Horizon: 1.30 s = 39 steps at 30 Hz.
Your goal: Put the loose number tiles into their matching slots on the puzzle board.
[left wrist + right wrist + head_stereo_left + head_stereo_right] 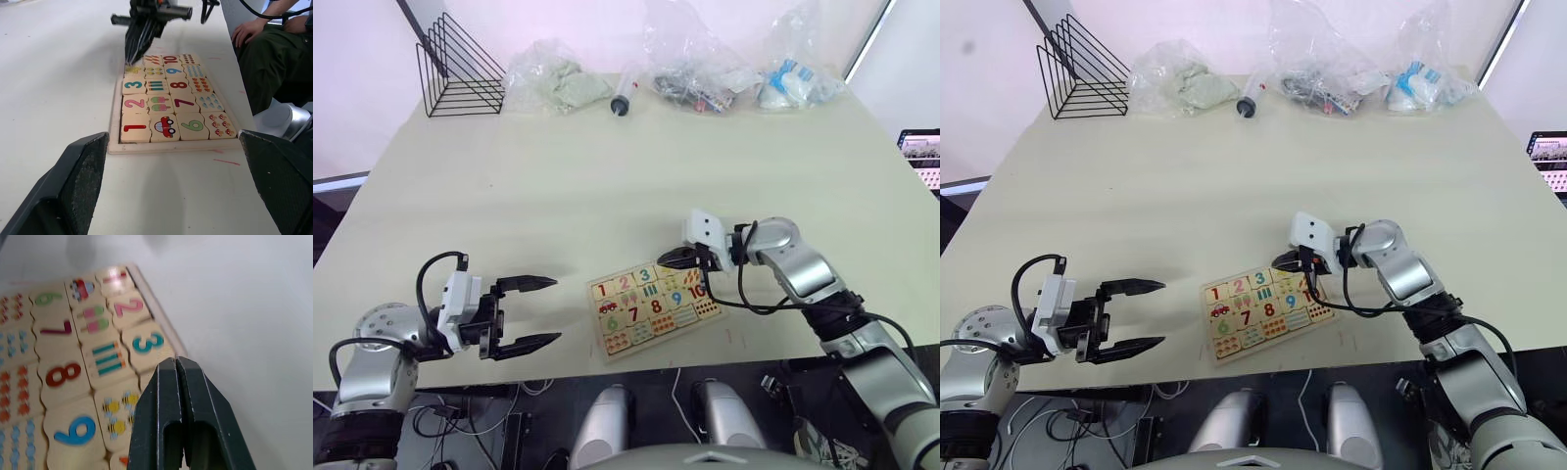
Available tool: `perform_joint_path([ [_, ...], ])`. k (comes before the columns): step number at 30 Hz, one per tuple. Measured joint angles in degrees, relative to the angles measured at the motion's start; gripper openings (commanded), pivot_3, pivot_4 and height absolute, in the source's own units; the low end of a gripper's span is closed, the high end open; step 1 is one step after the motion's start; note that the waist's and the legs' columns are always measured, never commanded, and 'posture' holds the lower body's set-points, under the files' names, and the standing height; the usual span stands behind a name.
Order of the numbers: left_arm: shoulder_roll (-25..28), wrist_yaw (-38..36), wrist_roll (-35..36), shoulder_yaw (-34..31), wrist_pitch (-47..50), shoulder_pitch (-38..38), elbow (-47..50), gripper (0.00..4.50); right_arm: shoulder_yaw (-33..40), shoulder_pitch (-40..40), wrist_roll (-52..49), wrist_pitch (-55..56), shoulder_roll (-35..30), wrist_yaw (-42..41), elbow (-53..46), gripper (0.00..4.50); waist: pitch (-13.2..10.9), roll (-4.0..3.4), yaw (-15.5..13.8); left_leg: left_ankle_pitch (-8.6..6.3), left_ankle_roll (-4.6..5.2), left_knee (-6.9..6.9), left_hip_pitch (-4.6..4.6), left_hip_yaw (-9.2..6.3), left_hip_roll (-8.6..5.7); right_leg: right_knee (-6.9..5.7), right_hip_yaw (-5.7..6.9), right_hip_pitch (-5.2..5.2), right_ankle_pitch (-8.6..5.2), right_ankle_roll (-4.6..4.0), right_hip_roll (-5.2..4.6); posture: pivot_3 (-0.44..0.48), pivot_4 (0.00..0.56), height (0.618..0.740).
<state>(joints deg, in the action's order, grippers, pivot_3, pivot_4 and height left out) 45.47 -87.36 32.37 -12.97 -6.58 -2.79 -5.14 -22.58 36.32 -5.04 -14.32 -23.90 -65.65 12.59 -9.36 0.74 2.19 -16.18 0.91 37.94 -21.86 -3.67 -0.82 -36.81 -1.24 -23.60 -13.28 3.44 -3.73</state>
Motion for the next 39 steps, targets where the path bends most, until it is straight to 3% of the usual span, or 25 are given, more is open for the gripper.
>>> perform_joint_path([
  [12, -0.9, 1.8, -1.6, 0.0, 0.1, 0.0, 0.0, 4.50, 1.9, -2.8, -1.0, 0.5, -0.7, 0.2, -2.3, 0.03, 0.0, 0.00, -0.1, 0.00, 0.00, 0.07, 0.04, -0.04, 0.01, -0.01, 0.02, 0.10, 0.00, 0.00, 0.02, 0.000, 0.150, 0.740],
  [19, -2.8, 7.2, -1.7, -0.5, 1.4, -3.1, 0.3, 4.50, 13.9, -15.0, -10.5, -2.4, -3.2, 3.7, -15.1, 0.03, 0.0, 0.00, -0.4, -0.01, 0.01, 0.07, 0.03, -0.07, 0.04, 0.00, 0.02, 0.11, 0.00, 0.00, -0.03, 0.000, 0.150, 0.740],
  [25, -2.9, 9.6, -0.8, -2.1, 3.6, -4.1, 1.2, 4.50, 20.6, -25.3, -13.7, -2.6, -5.5, 6.9, -20.0, 0.03, 0.0, -0.01, -0.8, 0.00, 0.01, 0.12, 0.08, -0.01, 0.04, -0.01, -0.02, 0.17, 0.00, 0.00, -0.01, 0.000, 0.150, 0.740],
  [28, -3.8, 11.5, -1.0, -2.3, 3.4, -2.7, 0.9, 4.50, 25.6, -30.8, -16.8, -1.7, -6.0, 8.4, -22.7, 0.87, 0.0, -0.01, -1.2, 0.00, 0.02, 0.25, 0.10, 0.01, 0.06, -0.02, -0.03, 0.23, 0.00, 0.00, 0.06, 0.000, 0.150, 0.740],
  [33, -4.7, 13.0, -1.4, -2.8, 2.7, -2.2, -0.8, 4.50, 32.8, -38.5, -19.3, 2.1, -6.6, 9.7, -23.3, 3.12, 0.0, 0.01, -1.5, -0.01, 0.02, 0.31, 0.10, 0.07, 0.05, -0.01, -0.08, 0.27, 0.00, 0.01, 0.03, 0.000, 0.150, 0.740],
  [35, -4.7, 13.4, -1.3, -2.9, 2.7, -2.5, -0.7, 4.50, 34.5, -40.5, -19.3, 4.3, -7.6, 9.5, -23.2, 4.21, 0.0, 0.01, -1.4, -0.01, 0.02, 0.32, 0.13, 0.09, 0.06, -0.01, -0.10, 0.27, 0.00, 0.01, 0.04, 0.000, 0.150, 0.740],
  [36, -4.7, 13.6, -1.3, -3.1, 2.7, -3.1, -0.7, 4.50, 36.0, -41.9, -19.5, 5.6, -8.1, 9.2, -22.8, 4.46, 0.0, 0.02, -1.4, -0.01, 0.02, 0.32, 0.13, 0.10, 0.07, -0.01, -0.10, 0.28, 0.00, 0.01, 0.06, 0.000, 0.150, 0.740],
  [39, -4.7, 13.8, -1.2, -3.9, 2.9, -4.8, -0.6, 4.50, 39.1, -44.8, -20.2, 8.6, -8.8, 8.2, -21.3, 4.46, 0.0, 0.01, -1.4, -0.01, 0.03, 0.31, 0.13, 0.09, 0.09, -0.01, -0.09, 0.28, 0.00, 0.01, 0.07, 0.000, 0.150, 0.740],
])
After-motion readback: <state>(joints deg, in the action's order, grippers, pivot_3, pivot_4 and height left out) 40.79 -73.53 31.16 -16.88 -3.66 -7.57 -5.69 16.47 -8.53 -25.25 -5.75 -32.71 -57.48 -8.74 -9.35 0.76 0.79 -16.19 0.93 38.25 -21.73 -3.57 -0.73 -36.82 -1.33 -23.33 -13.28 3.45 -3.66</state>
